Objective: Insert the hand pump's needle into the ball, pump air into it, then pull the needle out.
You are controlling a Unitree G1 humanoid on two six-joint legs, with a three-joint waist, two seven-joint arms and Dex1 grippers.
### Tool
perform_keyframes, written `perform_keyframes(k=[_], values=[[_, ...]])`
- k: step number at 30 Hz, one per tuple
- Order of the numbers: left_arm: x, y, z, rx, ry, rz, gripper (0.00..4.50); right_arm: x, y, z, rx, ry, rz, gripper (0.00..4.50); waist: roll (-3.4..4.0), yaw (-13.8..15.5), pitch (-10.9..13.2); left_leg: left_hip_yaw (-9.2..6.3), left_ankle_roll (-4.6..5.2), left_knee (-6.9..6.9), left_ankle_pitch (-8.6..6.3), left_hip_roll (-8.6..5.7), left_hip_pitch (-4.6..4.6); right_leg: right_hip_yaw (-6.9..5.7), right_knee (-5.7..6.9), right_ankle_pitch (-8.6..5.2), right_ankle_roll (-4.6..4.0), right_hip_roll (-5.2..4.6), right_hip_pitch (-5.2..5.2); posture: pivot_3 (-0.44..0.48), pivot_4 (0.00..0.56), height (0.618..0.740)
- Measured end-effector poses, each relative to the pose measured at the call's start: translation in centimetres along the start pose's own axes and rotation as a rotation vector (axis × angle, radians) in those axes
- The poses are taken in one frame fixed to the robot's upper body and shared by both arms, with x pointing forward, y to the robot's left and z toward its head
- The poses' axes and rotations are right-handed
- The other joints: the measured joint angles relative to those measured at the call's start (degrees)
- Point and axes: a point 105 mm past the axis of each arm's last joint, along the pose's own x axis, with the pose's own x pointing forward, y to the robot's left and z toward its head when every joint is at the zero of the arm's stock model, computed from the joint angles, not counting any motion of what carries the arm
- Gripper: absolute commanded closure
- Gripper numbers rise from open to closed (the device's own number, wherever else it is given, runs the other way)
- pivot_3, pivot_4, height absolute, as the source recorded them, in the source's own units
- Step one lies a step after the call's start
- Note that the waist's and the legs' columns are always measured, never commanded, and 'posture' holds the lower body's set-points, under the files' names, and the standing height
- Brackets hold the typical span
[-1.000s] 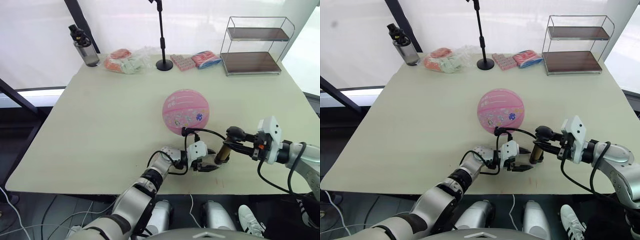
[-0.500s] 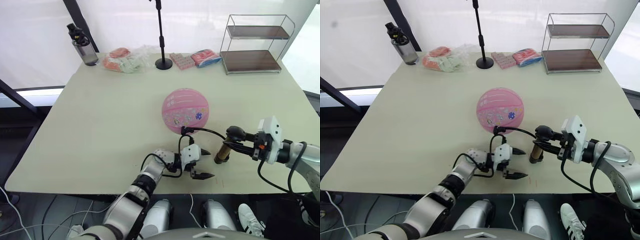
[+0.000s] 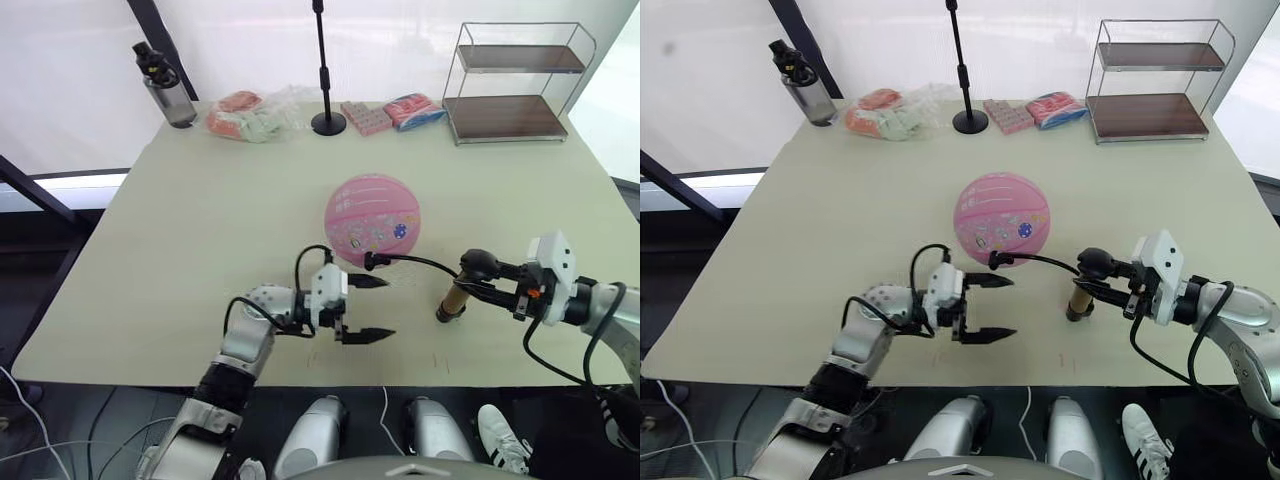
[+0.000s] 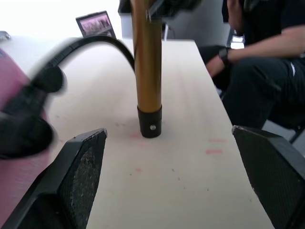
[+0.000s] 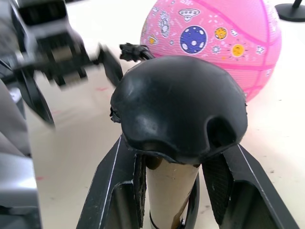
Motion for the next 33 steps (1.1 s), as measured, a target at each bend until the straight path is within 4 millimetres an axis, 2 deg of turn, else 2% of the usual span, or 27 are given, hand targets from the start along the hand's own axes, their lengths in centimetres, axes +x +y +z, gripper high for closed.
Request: perform_keyframes(k=[3,9,13,16,19,22,33], values=[[-1.1,-0.4,0.6,-0.012,0.002,0.016,0.02,-0.6,-1.8,0.2,-0.132,0.048,-0.052,3.42,0.12,-0.02,0.18,0.05,-0.09,0.01,0.05,0.0,0.01,0.03,0.0,0.0,0.0,0.01,-0.01,0.0,0.15,0.74],[-1.9,-0.8,1.1,-0.022,-0.002,0.05,0.02,-1.1,-4.4,1.4,-0.347,0.073,-0.103,3.42,0.22,-0.02,0.36,0.11,-0.24,-0.01,0.14,0.01,0.01,0.08,0.0,0.0,0.0,0.01,-0.02,0.0,0.15,0.74],[-1.8,-0.7,1.3,-0.015,-0.007,0.072,0.02,-1.0,-5.3,1.6,-0.459,0.072,-0.126,3.42,0.21,0.0,0.38,0.12,-0.25,-0.01,0.15,0.01,0.0,0.09,-0.01,0.0,-0.01,0.01,-0.03,0.0,0.15,0.74],[-1.9,-0.5,1.4,-0.015,-0.01,0.09,0.02,-0.7,-5.5,0.8,-0.567,0.109,-0.112,3.42,0.21,-0.01,0.39,0.14,-0.26,-0.02,0.15,0.01,0.01,0.12,-0.01,0.0,-0.01,0.02,-0.04,0.0,0.15,0.74],[-1.7,-0.4,1.9,-0.007,-0.022,0.098,0.02,-0.4,-5.8,-1.3,-0.696,0.18,-0.086,3.42,0.23,-0.01,0.4,0.23,-0.27,-0.02,0.16,0.0,0.0,0.19,0.0,0.01,-0.01,0.02,-0.09,0.0,0.15,0.74],[-1.7,-0.4,2.0,-0.006,-0.026,0.099,0.02,-0.1,-5.9,-2.6,-0.821,0.228,-0.055,3.42,0.24,-0.08,0.4,0.32,-0.31,-0.02,0.18,0.01,0.01,0.31,0.05,0.01,-0.01,0.05,-0.16,0.0,0.15,0.74],[-2.3,-0.5,2.1,-0.004,-0.004,0.088,0.02,1.1,-5.0,-5.6,-1.115,0.323,0.05,3.42,0.24,-0.1,0.4,0.5,-0.32,-0.02,0.19,0.03,0.06,0.49,0.18,0.01,-0.02,0.09,-0.23,0.0,0.15,0.74]])
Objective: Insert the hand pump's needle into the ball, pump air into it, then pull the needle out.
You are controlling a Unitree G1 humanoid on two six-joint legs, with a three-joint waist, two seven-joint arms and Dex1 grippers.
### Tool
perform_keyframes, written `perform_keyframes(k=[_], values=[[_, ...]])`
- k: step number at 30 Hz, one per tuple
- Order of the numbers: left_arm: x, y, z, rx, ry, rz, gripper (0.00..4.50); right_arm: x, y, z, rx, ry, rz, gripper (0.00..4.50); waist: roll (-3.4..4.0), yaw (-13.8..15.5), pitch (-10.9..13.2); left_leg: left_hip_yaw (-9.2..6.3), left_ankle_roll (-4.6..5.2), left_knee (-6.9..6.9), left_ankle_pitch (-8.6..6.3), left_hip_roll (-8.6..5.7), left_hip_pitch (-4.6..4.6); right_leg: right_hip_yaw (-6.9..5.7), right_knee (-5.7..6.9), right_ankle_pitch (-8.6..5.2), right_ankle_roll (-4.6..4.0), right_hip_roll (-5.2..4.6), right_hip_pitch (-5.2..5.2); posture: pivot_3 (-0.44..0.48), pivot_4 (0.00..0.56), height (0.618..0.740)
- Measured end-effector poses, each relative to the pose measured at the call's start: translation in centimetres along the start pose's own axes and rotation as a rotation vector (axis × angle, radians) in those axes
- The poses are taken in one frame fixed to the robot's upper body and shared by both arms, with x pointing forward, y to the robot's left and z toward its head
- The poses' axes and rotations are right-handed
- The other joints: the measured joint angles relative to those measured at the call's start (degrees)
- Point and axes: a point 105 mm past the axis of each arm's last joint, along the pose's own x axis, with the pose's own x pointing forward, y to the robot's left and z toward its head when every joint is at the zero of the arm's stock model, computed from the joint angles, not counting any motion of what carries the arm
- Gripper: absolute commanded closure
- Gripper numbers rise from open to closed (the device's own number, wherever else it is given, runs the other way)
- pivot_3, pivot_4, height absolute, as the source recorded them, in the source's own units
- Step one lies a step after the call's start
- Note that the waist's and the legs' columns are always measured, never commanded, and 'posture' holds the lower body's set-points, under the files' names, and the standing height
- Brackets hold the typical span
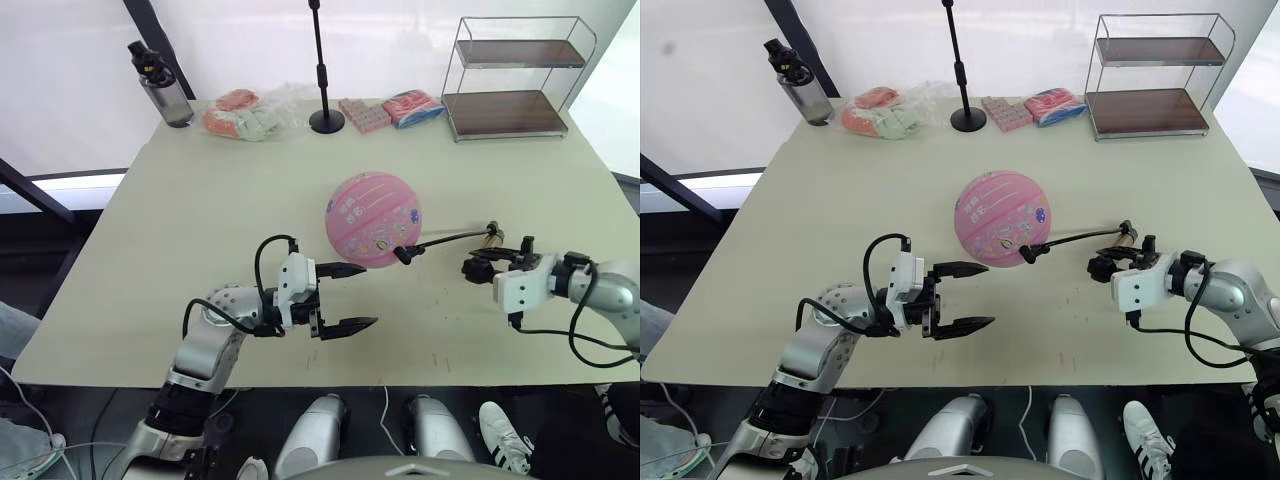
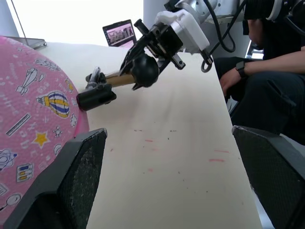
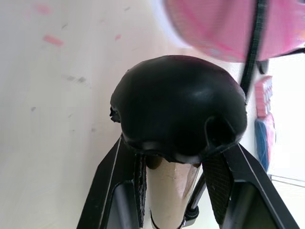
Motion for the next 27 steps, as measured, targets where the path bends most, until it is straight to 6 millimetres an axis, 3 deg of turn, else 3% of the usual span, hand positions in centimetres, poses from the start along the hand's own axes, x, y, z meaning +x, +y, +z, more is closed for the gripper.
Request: perform_keyframes(k=[1,3,4,6,7,9,10,21,25,27], values=[[0.0,0.0,0.0,0.001,0.001,0.0,0.02,0.1,0.1,-0.1,-0.012,0.005,-0.005,3.42,0.0,-0.02,0.0,0.03,0.0,0.0,0.0,0.0,0.0,0.04,0.04,0.0,0.0,0.0,-0.02,0.0,0.15,0.74],[0.0,0.0,0.1,0.006,0.004,-0.003,0.0,0.3,0.3,-0.2,-0.026,0.013,-0.012,2.41,0.0,-0.03,0.0,0.09,0.0,0.0,0.0,0.0,0.0,0.1,0.1,0.0,0.0,0.0,-0.1,0.0,0.15,0.74],[0.0,-0.1,0.2,0.008,0.004,-0.003,0.0,0.3,0.3,-0.2,-0.027,0.014,-0.014,2.29,0.0,-0.02,0.0,0.12,0.0,0.0,0.0,0.0,-0.02,0.15,0.17,0.0,0.0,0.0,-0.16,0.0,0.15,0.74],[0.0,-0.1,0.3,0.012,0.005,-0.004,0.0,0.3,0.4,-0.2,-0.027,0.017,-0.028,1.46,0.0,-0.03,0.0,0.22,-0.01,0.01,0.01,0.0,0.01,0.27,0.32,-0.01,-0.01,0.0,-0.21,0.0,0.15,0.74],[0.0,-0.1,0.3,0.011,0.005,-0.003,0.0,0.3,0.5,-0.2,-0.024,0.017,-0.029,1.28,-0.01,-0.03,0.0,0.22,-0.01,0.01,0.01,0.0,0.02,0.29,0.34,-0.01,-0.01,0.0,-0.21,0.0,0.15,0.74],[-0.1,-0.1,0.2,0.009,0.009,-0.002,0.0,0.3,0.9,0.0,0.003,0.004,-0.031,0.3,-0.01,-0.05,0.0,0.26,-0.01,0.02,0.01,0.01,0.05,0.34,0.4,-0.01,-0.01,0.01,-0.21,0.0,0.15,0.74],[-0.1,0.0,0.2,0.008,0.012,-0.001,0.0,0.2,1.2,0.2,0.024,-0.007,-0.03,0.05,-0.01,-0.07,0.0,0.29,-0.01,0.02,0.01,0.01,0.07,0.38,0.43,-0.01,-0.01,0.01,-0.21,0.0,0.15,0.74],[-0.2,0.1,0.2,0.01,0.015,0.005,0.0,-1.2,2.0,1.0,0.197,-0.067,-0.035,0.05,-0.07,-0.48,0.04,0.5,0.02,0.07,0.01,0.06,0.18,0.6,0.59,0.0,-0.01,0.04,-0.22,0.0,0.15,0.74],[-0.5,0.6,0.5,0.024,0.01,0.041,0.0,-2.6,1.6,1.4,0.434,-0.106,-0.147,0.05,-0.12,-0.4,0.07,0.46,0.03,0.06,0.0,0.08,0.17,0.61,0.58,0.0,-0.01,0.04,-0.22,0.0,0.15,0.74],[-0.7,1.6,1.5,0.049,-0.016,0.079,0.0,-3.5,1.4,2.6,0.576,-0.174,-0.189,0.05,-0.15,-0.26,0.09,0.44,0.11,0.08,-0.05,0.08,0.17,0.61,0.6,0.0,-0.01,0.03,-0.22,0.0,0.15,0.74]])
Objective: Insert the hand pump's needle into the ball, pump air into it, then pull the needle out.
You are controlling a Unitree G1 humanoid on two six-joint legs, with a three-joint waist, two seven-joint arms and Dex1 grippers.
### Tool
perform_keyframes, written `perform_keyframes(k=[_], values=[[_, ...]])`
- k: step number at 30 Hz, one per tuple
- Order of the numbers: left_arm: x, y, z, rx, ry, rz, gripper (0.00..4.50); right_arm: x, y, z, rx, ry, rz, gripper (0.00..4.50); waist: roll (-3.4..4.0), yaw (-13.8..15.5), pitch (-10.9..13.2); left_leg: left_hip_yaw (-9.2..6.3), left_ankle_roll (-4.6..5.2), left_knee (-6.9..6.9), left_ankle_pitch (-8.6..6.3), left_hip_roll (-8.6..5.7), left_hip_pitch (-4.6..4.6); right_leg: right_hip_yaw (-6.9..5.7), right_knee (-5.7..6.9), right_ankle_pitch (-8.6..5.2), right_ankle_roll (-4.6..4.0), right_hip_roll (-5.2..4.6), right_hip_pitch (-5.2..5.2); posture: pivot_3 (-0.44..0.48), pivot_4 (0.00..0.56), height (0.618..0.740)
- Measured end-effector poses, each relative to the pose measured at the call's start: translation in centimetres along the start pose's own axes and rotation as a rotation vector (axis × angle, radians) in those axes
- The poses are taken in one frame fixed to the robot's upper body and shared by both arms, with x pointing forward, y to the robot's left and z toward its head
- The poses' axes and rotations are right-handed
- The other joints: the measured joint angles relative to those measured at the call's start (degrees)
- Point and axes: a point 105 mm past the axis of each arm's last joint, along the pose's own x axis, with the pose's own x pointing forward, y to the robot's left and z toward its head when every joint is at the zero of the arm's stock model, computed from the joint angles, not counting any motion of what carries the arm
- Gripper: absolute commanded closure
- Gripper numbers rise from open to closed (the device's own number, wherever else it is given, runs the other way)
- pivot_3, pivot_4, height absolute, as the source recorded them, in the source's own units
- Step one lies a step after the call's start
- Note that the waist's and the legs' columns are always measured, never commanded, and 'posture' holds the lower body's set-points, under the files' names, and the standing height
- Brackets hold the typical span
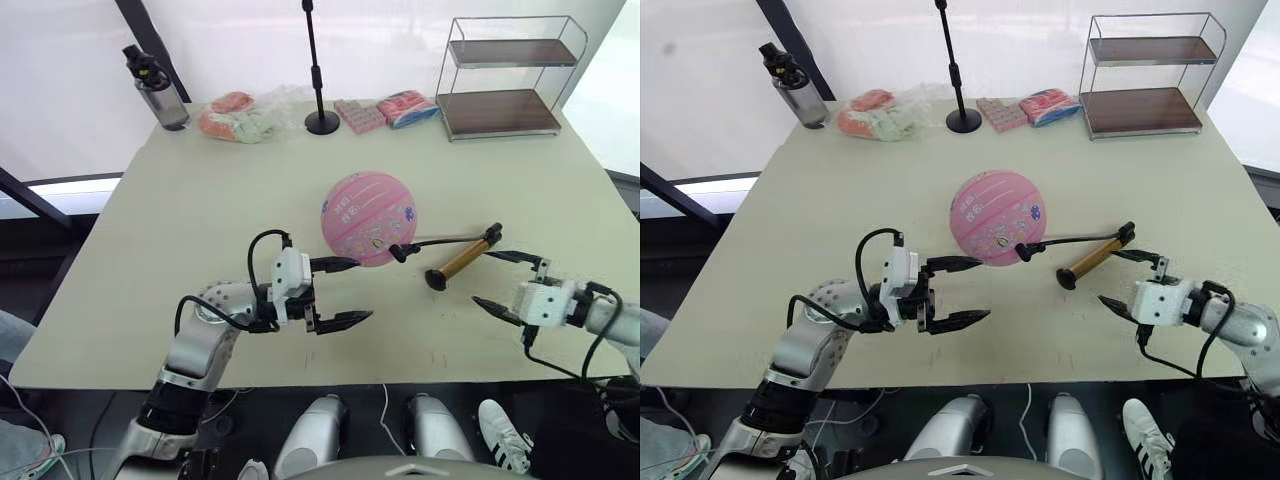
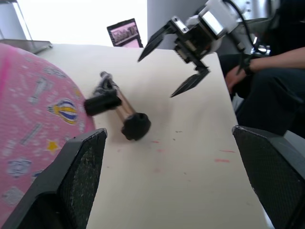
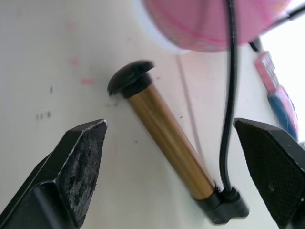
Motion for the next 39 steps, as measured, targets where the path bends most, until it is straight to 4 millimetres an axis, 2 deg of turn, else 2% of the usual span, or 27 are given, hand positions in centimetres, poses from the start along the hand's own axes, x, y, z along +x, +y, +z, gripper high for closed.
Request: perform_keyframes(k=[2,3,6,12,19,26,30,35,39], values=[[0.0,0.6,0.7,0.016,-0.021,0.018,0.0,-0.1,0.2,0.7,0.053,-0.033,-0.004,0.05,-0.02,0.01,0.01,0.01,0.02,0.04,-0.01,0.01,0.0,0.0,0.01,0.0,0.0,0.01,0.0,0.0,0.15,0.74],[0.1,1.3,1.6,0.03,-0.051,0.039,0.0,-0.3,0.5,1.5,0.141,-0.078,-0.022,0.05,-0.05,0.13,0.02,0.0,0.13,0.05,-0.07,0.01,0.0,-0.01,0.02,0.0,0.0,0.01,0.01,0.0,0.15,0.74],[0.2,2.4,2.4,0.049,-0.066,0.067,0.0,-0.4,0.9,2.7,0.282,-0.153,-0.057,0.05,-0.08,0.28,0.04,-0.02,0.15,0.08,-0.08,0.02,0.0,-0.02,0.03,0.0,0.0,0.04,0.01,0.0,0.15,0.74],[0.6,6.6,4.3,0.075,-0.074,0.174,0.0,-1.1,1.5,6.0,0.57,-0.335,-0.12,0.05,-0.14,0.37,0.07,-0.06,0.12,0.1,-0.06,0.01,-0.02,-0.06,0.04,0.01,0.01,0.04,0.0,0.0,0.15,0.74],[1.7,9.6,6.2,0.064,-0.077,0.247,0.0,-2.4,0.7,8.0,0.643,-0.417,-0.147,0.05,-0.34,0.28,0.19,-0.07,-0.05,0.1,0.04,0.01,-0.02,-0.08,0.04,0.01,0.03,0.07,0.0,0.0,0.15,0.74],[4.0,12.2,7.8,0.047,-0.079,0.31,0.0,-2.3,0.4,8.4,0.634,-0.439,-0.144,0.05,-0.48,0.32,0.27,-0.05,-0.09,0.13,0.07,-0.02,-0.04,-0.09,0.05,0.01,0.04,0.06,0.0,0.0,0.15,0.74],[4.7,12.5,7.1,0.006,-0.049,0.311,0.0,-2.0,0.3,8.6,0.63,-0.444,-0.138,0.05,-0.48,0.03,0.27,-0.04,-0.1,0.12,0.07,-0.01,-0.03,-0.07,0.05,0.01,0.03,0.07,-0.02,0.0,0.15,0.74],[5.2,12.4,4.8,-0.07,0.067,0.317,0.0,-1.7,0.2,8.7,0.619,-0.449,-0.129,0.05,-0.49,0.23,0.28,-0.05,-0.1,0.12,0.07,-0.02,-0.09,-0.07,0.06,0.01,0.03,0.07,-0.06,0.0,0.15,0.74],[4.9,12.5,4.7,-0.067,0.098,0.329,0.0,-1.6,0.4,8.7,0.617,-0.448,-0.125,0.05,-0.49,0.22,0.28,-0.04,-0.11,0.12,0.07,-0.02,-0.11,-0.06,0.1,0.01,0.03,0.06,-0.12,0.0,0.15,0.74]])
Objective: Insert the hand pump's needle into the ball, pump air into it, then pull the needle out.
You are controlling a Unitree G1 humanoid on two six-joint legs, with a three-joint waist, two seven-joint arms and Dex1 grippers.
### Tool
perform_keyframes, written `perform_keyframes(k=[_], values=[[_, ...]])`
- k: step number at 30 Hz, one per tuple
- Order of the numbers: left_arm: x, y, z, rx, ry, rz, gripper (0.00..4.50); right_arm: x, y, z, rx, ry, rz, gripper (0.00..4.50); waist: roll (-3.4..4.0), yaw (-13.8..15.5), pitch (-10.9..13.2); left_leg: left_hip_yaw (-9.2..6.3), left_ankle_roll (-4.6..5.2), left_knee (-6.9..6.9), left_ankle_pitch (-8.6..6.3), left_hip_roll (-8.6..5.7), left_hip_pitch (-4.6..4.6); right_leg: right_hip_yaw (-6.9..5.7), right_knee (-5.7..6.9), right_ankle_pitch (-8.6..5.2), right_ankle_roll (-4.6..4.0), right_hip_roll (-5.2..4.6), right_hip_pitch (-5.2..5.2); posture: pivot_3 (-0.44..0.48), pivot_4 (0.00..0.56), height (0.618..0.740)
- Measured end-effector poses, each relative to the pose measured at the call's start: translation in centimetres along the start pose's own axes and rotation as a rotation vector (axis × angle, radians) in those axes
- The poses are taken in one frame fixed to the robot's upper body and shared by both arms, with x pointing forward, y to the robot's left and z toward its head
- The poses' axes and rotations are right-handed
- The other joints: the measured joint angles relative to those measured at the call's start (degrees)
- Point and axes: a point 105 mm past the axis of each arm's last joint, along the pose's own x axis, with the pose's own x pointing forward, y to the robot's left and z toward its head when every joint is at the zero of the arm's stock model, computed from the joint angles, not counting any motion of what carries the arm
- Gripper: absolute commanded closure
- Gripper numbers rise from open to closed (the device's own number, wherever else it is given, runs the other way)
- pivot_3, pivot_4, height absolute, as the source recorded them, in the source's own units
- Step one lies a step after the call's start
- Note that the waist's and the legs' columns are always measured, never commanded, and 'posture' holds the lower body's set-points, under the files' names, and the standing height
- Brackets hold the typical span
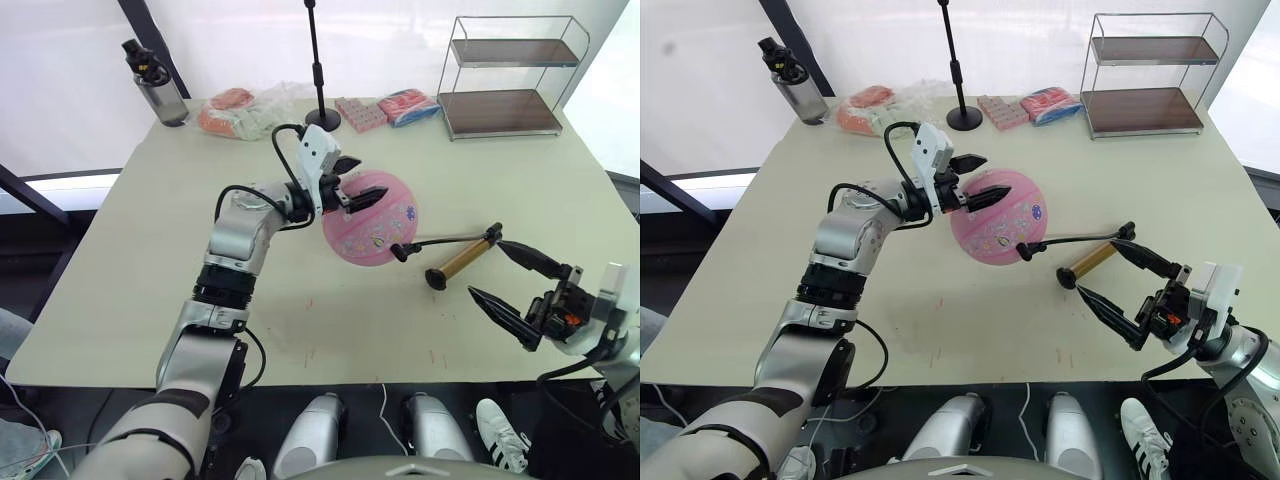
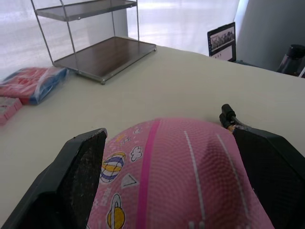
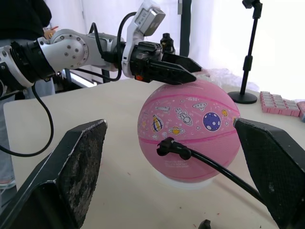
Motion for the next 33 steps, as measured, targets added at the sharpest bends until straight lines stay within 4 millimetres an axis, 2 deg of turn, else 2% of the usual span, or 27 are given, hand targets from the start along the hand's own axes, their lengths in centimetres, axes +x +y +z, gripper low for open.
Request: perform_keyframes(k=[6,10,13,17,21,24,26,29,30,33], values=[[0.4,-0.4,-0.6,0.021,0.018,0.002,0.0,0.5,-0.1,0.0,-0.025,0.01,0.018,0.05,0.0,0.04,0.0,0.02,0.0,0.01,0.0,0.0,0.01,0.02,0.02,0.0,0.0,-0.01,0.0,0.0,0.15,0.74],[0.9,-0.8,-1.1,0.015,0.004,-0.008,0.0,1.4,-0.8,-1.2,-0.079,0.082,0.006,0.05,-0.05,0.13,-0.03,0.02,-0.03,0.06,0.02,-0.01,0.03,0.01,0.07,0.01,0.0,0.0,0.01,0.0,0.15,0.74],[1.3,-0.9,-1.6,-0.001,-0.003,-0.01,0.0,2.9,-1.5,-2.2,-0.132,0.151,-0.029,0.05,-0.05,0.17,-0.06,0.03,-0.07,0.09,0.05,-0.02,0.04,0.01,0.12,0.01,0.0,-0.01,0.01,0.0,0.15,0.74],[1.6,-0.9,-2.1,-0.012,-0.013,-0.004,0.0,4.8,-1.1,-3.5,-0.215,0.236,0.012,0.05,-0.06,0.29,-0.1,-0.04,-0.1,0.15,0.07,-0.04,0.07,-0.04,0.13,0.01,0.0,-0.02,0.1,0.0,0.15,0.74],[1.9,-1.0,-2.6,-0.06,-0.037,0.016,0.0,6.9,-0.3,-4.5,-0.414,0.314,0.095,0.05,-0.14,0.37,-0.28,-0.15,-0.1,0.32,0.07,-0.09,0.1,-0.18,0.12,0.01,0.02,-0.04,0.19,0.0,0.15,0.74],[1.9,-0.7,-3.1,-0.079,-0.041,0.037,0.0,8.0,-0.7,-5.7,-0.66,0.373,0.135,0.05,-0.2,0.34,-0.53,-0.18,-0.1,0.37,0.07,-0.13,0.09,-0.21,0.12,0.02,0.04,-0.05,0.2,0.0,0.15,0.74],[2.1,-0.8,-3.1,-0.086,-0.044,0.042,0.0,8.3,-0.8,-6.1,-0.744,0.383,0.155,0.05,-0.27,0.4,-0.66,-0.22,-0.11,0.38,0.07,-0.14,0.09,-0.25,0.12,0.02,0.04,-0.06,0.21,0.0,0.15,0.74],[2.2,-0.8,-3.2,-0.098,-0.049,0.052,0.0,8.6,-1.3,-7.1,-0.898,0.419,0.164,0.05,-0.31,0.38,-0.75,-0.25,-0.11,0.39,0.07,-0.15,0.09,-0.27,0.12,0.02,0.04,-0.06,0.23,0.0,0.15,0.74],[2.2,-0.8,-3.3,-0.101,-0.049,0.057,0.0,8.7,-2.1,-7.5,-0.964,0.443,0.146,0.05,-0.31,0.35,-0.75,-0.24,-0.11,0.4,0.07,-0.15,0.09,-0.27,0.12,0.02,0.04,-0.06,0.23,0.0,0.15,0.74],[2.2,-0.8,-3.3,-0.104,-0.051,0.06,0.0,9.1,-3.3,-7.3,-1.061,0.448,0.104,0.05,-0.29,0.36,-0.78,-0.27,-0.12,0.41,0.07,-0.15,0.09,-0.28,0.13,0.02,0.03,-0.06,0.23,0.0,0.15,0.74]])
